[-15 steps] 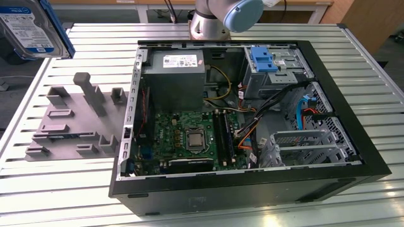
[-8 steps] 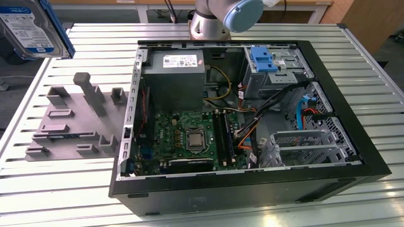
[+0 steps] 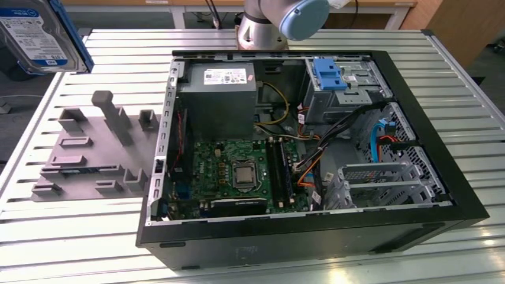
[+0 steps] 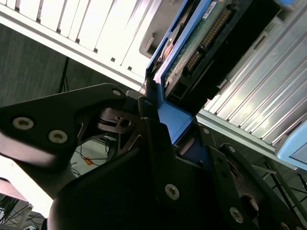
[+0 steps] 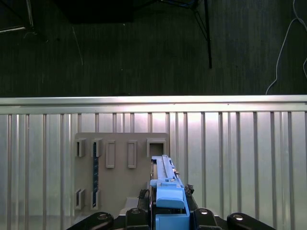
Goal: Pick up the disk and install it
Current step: 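Pick up the disk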
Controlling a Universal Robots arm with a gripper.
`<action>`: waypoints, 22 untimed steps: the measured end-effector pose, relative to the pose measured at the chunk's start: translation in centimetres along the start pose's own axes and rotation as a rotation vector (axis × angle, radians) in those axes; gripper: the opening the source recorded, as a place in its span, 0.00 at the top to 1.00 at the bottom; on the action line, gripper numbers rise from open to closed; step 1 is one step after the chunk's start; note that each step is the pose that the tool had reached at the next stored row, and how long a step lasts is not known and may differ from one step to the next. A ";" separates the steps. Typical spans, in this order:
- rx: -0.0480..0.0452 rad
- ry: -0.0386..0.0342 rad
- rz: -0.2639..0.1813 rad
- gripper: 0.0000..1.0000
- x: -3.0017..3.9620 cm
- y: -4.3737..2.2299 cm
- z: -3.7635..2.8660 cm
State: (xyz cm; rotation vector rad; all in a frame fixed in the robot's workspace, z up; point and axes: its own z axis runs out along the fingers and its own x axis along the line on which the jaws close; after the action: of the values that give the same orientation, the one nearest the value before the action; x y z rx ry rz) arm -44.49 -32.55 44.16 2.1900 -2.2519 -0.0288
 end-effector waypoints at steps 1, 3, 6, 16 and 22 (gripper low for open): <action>0.0000 0.0000 0.000 0.64 0.00 0.00 0.00; 0.0000 0.0000 0.000 0.64 0.00 0.00 0.00; 0.0000 0.0000 0.000 0.64 0.00 0.00 0.00; 0.0000 0.0000 0.000 0.64 0.00 0.00 -0.01; 0.0000 0.0000 0.000 0.64 0.00 0.00 -0.01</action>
State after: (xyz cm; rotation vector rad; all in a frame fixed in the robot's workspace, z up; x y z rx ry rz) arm -44.49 -32.55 44.18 2.1901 -2.2519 -0.0288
